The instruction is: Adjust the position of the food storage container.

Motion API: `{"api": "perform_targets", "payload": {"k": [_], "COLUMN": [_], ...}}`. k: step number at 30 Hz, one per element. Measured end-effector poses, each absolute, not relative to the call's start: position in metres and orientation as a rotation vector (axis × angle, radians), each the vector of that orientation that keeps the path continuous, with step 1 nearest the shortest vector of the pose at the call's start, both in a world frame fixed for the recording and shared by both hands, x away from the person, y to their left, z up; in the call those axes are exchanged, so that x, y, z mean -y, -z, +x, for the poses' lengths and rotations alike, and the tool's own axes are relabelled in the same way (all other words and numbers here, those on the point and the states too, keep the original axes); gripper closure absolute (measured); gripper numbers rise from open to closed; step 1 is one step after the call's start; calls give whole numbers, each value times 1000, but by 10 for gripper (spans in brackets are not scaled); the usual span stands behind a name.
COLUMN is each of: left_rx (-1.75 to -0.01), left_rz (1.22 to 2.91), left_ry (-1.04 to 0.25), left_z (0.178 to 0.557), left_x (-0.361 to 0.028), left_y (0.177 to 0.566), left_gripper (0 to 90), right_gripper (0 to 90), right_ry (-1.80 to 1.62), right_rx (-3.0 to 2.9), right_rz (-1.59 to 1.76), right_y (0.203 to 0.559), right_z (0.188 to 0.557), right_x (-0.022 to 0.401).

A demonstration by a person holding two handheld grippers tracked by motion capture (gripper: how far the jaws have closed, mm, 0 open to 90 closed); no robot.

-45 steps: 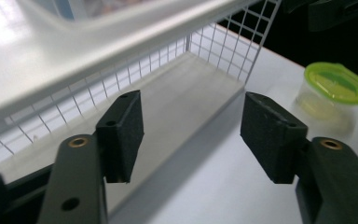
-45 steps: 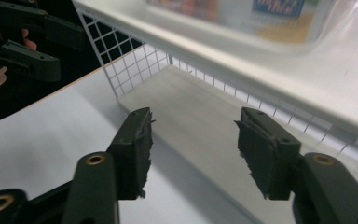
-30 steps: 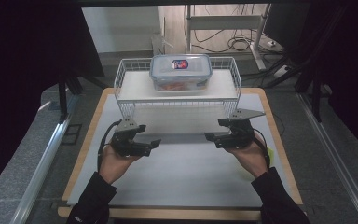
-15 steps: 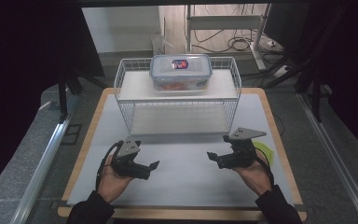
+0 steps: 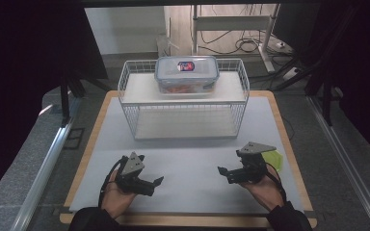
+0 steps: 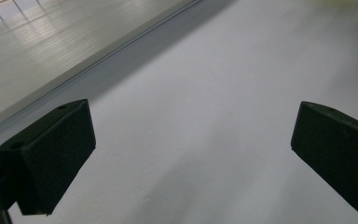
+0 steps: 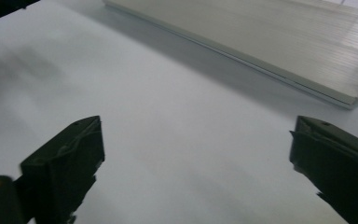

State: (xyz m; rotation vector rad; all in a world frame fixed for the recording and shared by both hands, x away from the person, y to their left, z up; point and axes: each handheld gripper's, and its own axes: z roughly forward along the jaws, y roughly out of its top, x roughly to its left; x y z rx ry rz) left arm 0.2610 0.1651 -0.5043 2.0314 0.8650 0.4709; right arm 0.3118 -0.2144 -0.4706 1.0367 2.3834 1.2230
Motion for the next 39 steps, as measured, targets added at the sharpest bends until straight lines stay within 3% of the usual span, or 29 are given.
{"api": "perform_targets", "payload": {"k": [3, 5, 6, 7, 8, 10, 11, 13, 14, 15, 17, 18, 26, 39], "left_rx": [-869, -865, -862, -862, -861, -863, -868, -870, -870, -872, -872, -874, -878, -901], "left_rz": [2035, 2035, 2042, 2042, 2043, 2042, 2043, 2050, 2050, 2052, 2052, 2051, 2060, 2071], "left_ry": [-454, -463, -475, -475, -482, -482, -478, -486, -486, -494, -496, -499, -502, -490], "left_z": [261, 260, 260, 260, 260, 260, 260, 260, 260, 260, 259, 259, 259, 261], "left_x": [-165, -165, -166, -166, -166, -166, -167, -167, -167, -167, -167, -167, -168, -168], "left_y": [506, 507, 507, 507, 507, 508, 509, 510, 510, 510, 510, 510, 512, 514], "left_gripper": [6, 7, 7, 7, 7, 7, 7, 13, 13, 15, 18, 21, 31, 34], "right_gripper": [16, 72, 149, 149, 265, 312, 435, 543, 543, 655, 700, 776, 892, 894], "right_ry": [-1214, -1191, -1193, -1193, -1186, -1183, -1166, -1160, -1160, -1148, -1129, -1112, -1101, -961], "right_rx": [-2374, -2375, -2369, -2369, -2345, -2339, -2315, -2288, -2288, -2272, -2259, -2228, -2084, -1961], "right_rz": [1061, 1061, 1067, 1067, 1081, 1080, 1101, 1119, 1119, 1126, 1129, 1144, 1237, 1439], "right_y": [470, 468, 465, 465, 461, 459, 453, 450, 450, 448, 448, 448, 443, 457], "right_z": [312, 311, 310, 310, 310, 310, 310, 310, 310, 311, 312, 313, 315, 313], "right_x": [215, 216, 218, 218, 224, 226, 236, 246, 246, 255, 259, 269, 308, 362]}}
